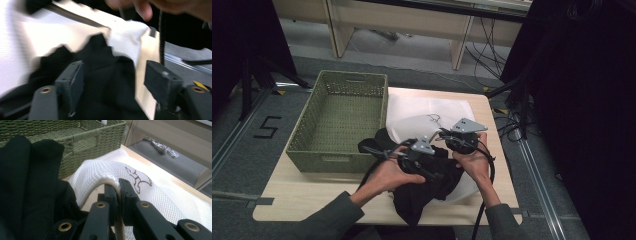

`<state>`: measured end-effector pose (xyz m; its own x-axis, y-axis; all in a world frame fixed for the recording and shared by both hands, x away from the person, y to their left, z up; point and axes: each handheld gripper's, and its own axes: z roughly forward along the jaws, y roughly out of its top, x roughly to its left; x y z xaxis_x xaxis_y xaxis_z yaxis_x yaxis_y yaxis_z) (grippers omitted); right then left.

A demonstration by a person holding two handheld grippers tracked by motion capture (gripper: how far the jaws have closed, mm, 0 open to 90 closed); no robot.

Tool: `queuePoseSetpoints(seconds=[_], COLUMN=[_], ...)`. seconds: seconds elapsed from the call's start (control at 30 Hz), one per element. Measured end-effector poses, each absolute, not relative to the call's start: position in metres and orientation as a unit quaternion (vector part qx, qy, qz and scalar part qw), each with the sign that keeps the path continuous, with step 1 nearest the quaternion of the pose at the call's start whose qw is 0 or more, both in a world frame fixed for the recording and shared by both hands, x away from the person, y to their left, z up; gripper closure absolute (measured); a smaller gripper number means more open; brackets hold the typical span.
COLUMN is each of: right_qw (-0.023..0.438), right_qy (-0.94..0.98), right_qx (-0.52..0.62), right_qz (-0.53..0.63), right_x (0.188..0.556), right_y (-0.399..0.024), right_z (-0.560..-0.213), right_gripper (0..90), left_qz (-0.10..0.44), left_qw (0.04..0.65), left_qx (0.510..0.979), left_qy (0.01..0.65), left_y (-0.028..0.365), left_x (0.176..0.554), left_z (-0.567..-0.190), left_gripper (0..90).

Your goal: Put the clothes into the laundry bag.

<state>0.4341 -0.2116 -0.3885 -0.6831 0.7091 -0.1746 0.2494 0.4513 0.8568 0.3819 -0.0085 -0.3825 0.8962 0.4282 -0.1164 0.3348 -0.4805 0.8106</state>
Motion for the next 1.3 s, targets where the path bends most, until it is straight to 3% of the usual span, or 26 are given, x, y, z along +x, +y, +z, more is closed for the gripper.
queuePoseSetpoints(seconds=[0.13, 0.27, 0.37, 0.5, 0.57, 0.67, 0.8, 0.9, 1.0, 1.13, 1.3], right_qw=[0.266, 0.261, 0.262, 0.263, 0.261, 0.264, 0.264, 0.265, 0.258, 0.269, 0.267], right_qy=[0.809, 0.81, 0.811, 0.811, 0.81, 0.81, 0.811, 0.809, 0.812, 0.809, 0.81], right_qx=[0.291, 0.298, 0.295, 0.296, 0.299, 0.296, 0.295, 0.295, 0.298, 0.294, 0.295], right_qz=[0.436, 0.433, 0.431, 0.43, 0.432, 0.433, 0.43, 0.434, 0.431, 0.433, 0.431], right_x=[0.434, 0.434, 0.434, 0.434, 0.434, 0.434, 0.434, 0.434, 0.434, 0.434, 0.435], right_y=[-0.21, -0.211, -0.211, -0.21, -0.21, -0.21, -0.211, -0.21, -0.21, -0.211, -0.212], right_z=[-0.389, -0.389, -0.388, -0.388, -0.389, -0.389, -0.389, -0.389, -0.389, -0.389, -0.388], right_gripper=[86.0, 85.9, 85.9, 85.9, 85.9, 85.9, 85.8, 85.8, 85.8, 85.8, 85.9], left_qz=[0.1, 0.143, 0.128, 0.093, 0.06, 0.041, 0.055, 0.061, 0.069, 0.08, 0.08], left_qw=[0.452, 0.398, 0.382, 0.386, 0.386, 0.398, 0.401, 0.406, 0.399, 0.403, 0.468], left_qx=[0.843, 0.839, 0.826, 0.818, 0.822, 0.82, 0.822, 0.819, 0.828, 0.834, 0.816], left_qy=[0.276, 0.344, 0.395, 0.416, 0.415, 0.41, 0.401, 0.402, 0.388, 0.369, 0.331], left_y=[0.044, 0.098, 0.12, 0.128, 0.129, 0.128, 0.127, 0.126, 0.127, 0.119, 0.099], left_x=[0.395, 0.414, 0.423, 0.43, 0.432, 0.431, 0.427, 0.423, 0.426, 0.42, 0.403], left_z=[-0.362, -0.365, -0.382, -0.405, -0.412, -0.414, -0.404, -0.398, -0.395, -0.39, -0.36], left_gripper=[27.3, 25.4, 24.4, 26.0, 32.2, 50.9, 62.5, 79.1, 89.1, 89.4, 89.5])
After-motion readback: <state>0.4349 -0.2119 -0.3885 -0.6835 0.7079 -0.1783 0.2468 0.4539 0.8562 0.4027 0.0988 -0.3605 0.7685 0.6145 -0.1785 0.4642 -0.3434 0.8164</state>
